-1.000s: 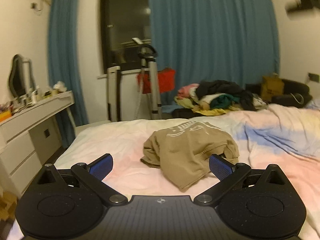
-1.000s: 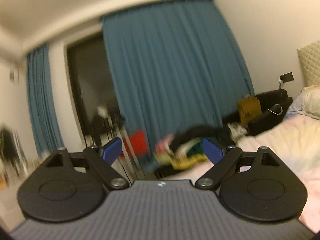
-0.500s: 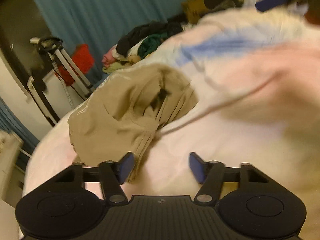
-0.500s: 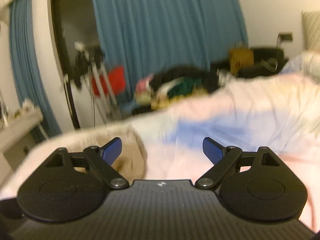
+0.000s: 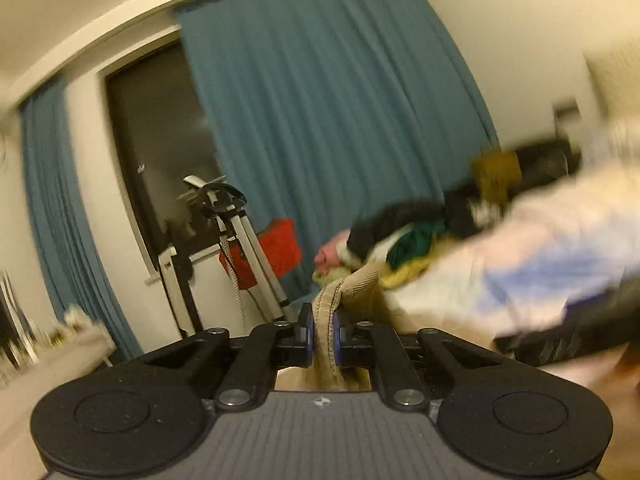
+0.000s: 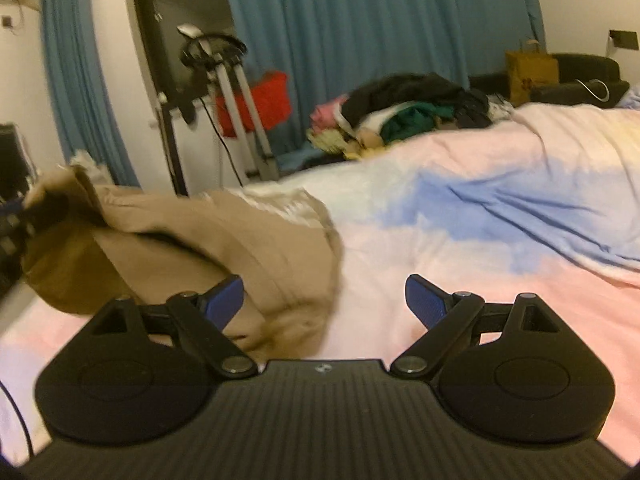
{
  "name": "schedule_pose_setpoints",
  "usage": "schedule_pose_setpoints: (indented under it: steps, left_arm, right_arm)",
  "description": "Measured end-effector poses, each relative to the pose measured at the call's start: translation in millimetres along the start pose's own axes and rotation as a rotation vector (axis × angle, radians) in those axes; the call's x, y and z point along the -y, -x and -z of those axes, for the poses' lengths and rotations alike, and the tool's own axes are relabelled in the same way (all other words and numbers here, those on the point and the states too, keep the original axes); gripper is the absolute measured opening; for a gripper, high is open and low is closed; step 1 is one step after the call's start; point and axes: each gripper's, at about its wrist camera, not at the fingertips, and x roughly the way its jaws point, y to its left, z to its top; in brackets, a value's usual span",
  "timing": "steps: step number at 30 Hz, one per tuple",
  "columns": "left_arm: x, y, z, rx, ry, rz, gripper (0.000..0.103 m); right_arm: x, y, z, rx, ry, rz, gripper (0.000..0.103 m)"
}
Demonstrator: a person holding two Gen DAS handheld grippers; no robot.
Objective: Fold clothes
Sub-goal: 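Grasp the beige T-shirt with the left gripper and lift it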
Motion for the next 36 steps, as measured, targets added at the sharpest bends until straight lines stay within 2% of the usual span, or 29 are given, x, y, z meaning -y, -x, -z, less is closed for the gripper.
schedule_pose_setpoints:
  steps: [4, 7, 12, 16, 19, 22, 24, 29, 32, 35, 36]
  left_arm:
    - [-27, 21, -14, 0.000, 0.116, 0.040, 0.009]
    - [-43, 36, -19, -0.018, 0.179, 0.061, 0.009]
    - [-65, 59, -33, 0.002, 0.239, 0.090, 0.009]
    - [-71, 69, -40, 0.003, 0.254, 0.091, 0.009]
    - [-71, 64, -38, -0.023, 0.263, 0.081, 0.009]
    - [-65, 58, -36, -0.035, 0.257, 0.099, 0.009]
    - [-59, 56, -36, -0.030, 0.249, 0.115, 0.009]
    - [-58, 48, -31, -0.037, 0.287, 0.103, 0.008]
    - [-73, 40, -28, -0.074, 0.355, 0.078, 0.008]
    - [-89, 29, -20, -0.155, 0.429, 0.058, 0.008]
    - [-93, 25, -16, -0.186, 0.444, 0.053, 0.009]
  right_arm:
    - [-17, 15, -3, 0.075, 0.028, -0.071, 0.089]
    - [-32, 25, -1, 0.099, 0.079, -0.109, 0.089]
    - [-58, 40, 4, 0.121, 0.135, -0.200, 0.089]
    - [-77, 31, -1, 0.111, 0.143, -0.203, 0.089]
    - [-59, 31, -5, 0.137, 0.022, -0.140, 0.089]
    - [-18, 37, -13, 0.165, -0.156, -0.062, 0.090]
    - [3, 33, -16, 0.138, -0.247, -0.016, 0.091]
    - [15, -8, -2, -0.140, -0.225, 0.071, 0.089]
    - [23, -22, 16, -0.242, -0.256, 0.151, 0.089]
    - [27, -2, 6, -0.111, -0.297, 0.168, 0.089]
    - [23, 9, 0, -0.032, -0.270, 0.180, 0.089]
